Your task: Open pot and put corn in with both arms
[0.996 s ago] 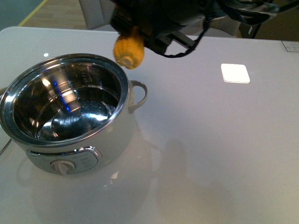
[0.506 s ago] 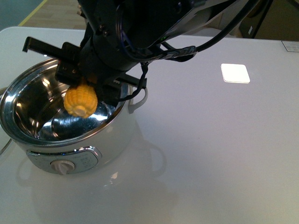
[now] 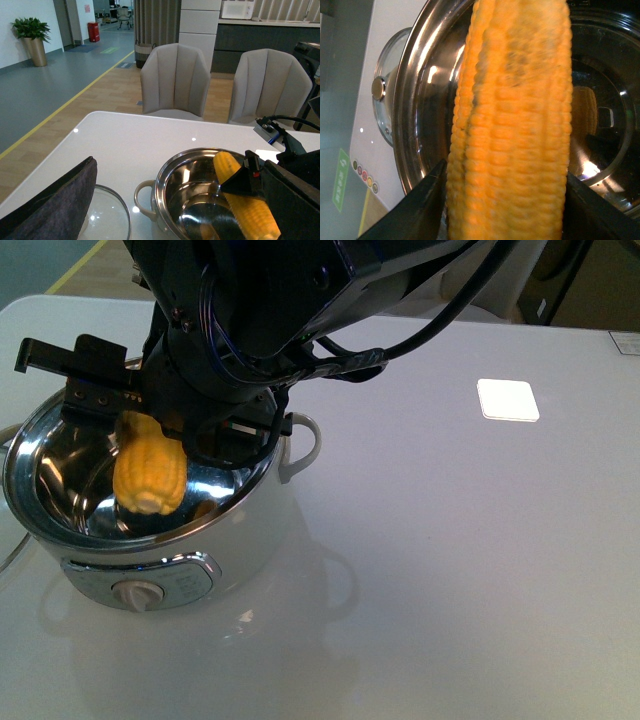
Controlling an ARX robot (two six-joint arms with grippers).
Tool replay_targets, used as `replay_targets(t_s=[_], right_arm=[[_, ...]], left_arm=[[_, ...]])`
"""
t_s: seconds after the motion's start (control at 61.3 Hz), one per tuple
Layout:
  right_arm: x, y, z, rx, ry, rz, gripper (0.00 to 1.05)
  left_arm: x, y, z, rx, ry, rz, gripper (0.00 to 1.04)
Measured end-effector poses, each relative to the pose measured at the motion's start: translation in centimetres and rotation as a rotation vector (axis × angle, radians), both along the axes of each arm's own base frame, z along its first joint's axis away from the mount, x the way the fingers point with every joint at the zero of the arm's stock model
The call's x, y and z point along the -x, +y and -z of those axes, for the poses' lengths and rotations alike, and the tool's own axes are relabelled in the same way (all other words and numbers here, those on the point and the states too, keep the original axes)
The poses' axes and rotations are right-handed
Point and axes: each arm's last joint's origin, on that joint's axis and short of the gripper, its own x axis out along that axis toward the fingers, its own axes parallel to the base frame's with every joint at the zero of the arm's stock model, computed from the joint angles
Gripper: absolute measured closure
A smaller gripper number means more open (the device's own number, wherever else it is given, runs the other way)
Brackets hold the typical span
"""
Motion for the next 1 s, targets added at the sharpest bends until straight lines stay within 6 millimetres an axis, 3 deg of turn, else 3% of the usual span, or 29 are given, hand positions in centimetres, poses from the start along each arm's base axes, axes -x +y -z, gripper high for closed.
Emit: replay_targets(t_s=[0.18, 0.326, 0.49, 0.751, 0.849, 0.996], right_arm=[[-0.7, -1.4, -0.1, 0.01, -0.034, 0.067, 0.08], [-1.0, -4.8, -1.4, 0.025, -0.134, 0.199, 0.09], [0.0, -10.7, -3.8, 0.072, -0.265, 0.348, 0.09], [5.2, -21.3, -6.2, 0.205, -0.434, 0.574, 0.09], [7.8, -23.9, -6.5, 0.27, -0.487, 0.61, 0.09], [12.1, -26.3, -6.8, 0.345, -0.524, 0.618, 0.09]], left_arm=[[0.0, 0.0, 0.0, 0.0, 0.0, 0.0, 0.07], [0.0, 0.0, 0.0, 0.0, 0.0, 0.0, 0.07], [0.0, 0.0, 0.0, 0.0, 0.0, 0.0, 0.07], [0.0, 0.0, 0.0, 0.0, 0.0, 0.0, 0.07], [0.0, 0.0, 0.0, 0.0, 0.0, 0.0, 0.07], [0.0, 0.0, 0.0, 0.0, 0.0, 0.0, 0.07]])
